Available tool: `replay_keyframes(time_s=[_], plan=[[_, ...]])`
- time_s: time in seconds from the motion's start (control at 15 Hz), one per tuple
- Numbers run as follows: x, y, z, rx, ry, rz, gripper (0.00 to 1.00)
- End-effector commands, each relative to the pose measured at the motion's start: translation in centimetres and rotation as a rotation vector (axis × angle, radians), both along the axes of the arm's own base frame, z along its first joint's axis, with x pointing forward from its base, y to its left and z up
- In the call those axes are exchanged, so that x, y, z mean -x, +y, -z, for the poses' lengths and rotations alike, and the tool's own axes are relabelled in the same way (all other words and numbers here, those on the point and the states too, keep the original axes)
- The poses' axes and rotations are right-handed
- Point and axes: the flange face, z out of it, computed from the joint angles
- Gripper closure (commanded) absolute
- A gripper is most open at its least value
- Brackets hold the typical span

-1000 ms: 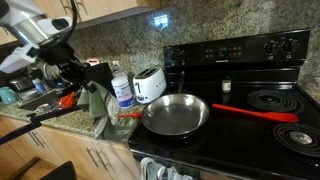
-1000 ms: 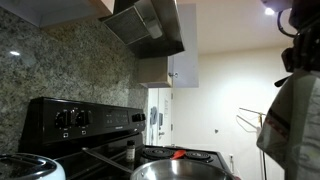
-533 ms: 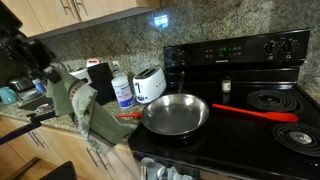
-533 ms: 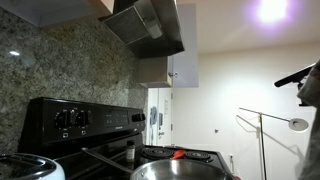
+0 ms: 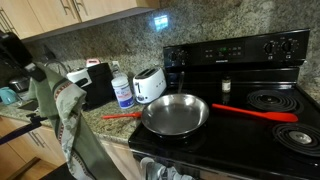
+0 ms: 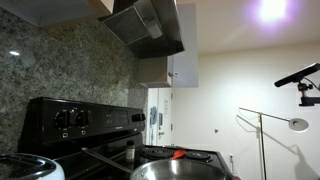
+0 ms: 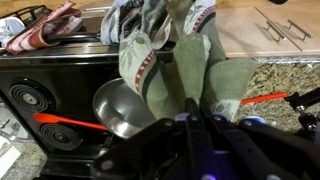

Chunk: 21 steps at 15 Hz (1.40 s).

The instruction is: Hang the towel on the oven handle

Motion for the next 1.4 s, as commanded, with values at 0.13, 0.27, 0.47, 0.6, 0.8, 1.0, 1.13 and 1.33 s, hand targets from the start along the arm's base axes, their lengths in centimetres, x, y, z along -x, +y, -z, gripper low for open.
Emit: replay_keyframes(time_s=[0.13,0.27,0.47,0.6,0.8,1.0,1.13,1.33], plan=[[-0.7,-3.4,0.8,0.002,0.066,0.099,0.99],[-0.6,-5.9,0.7,-0.009,0.076,0.165,0.99],[-0.6,-9.3,0.6,-0.009,0.066,0.271,0.99],[-0.7,-10.8,0.6,0.021,0.056,0.340,0.99],[-0.9,-11.9,0.9,0.022,0.065,0.382,0.99],[-1.3,-12.0,1.3,-0.119,0.087,0.362,0.99],[-1.5,-12.2,0.9,-0.247,0.054,0.374,0.99],[-1.0,-12.4,0.9,-0.171,0.068,0.356,0.96]])
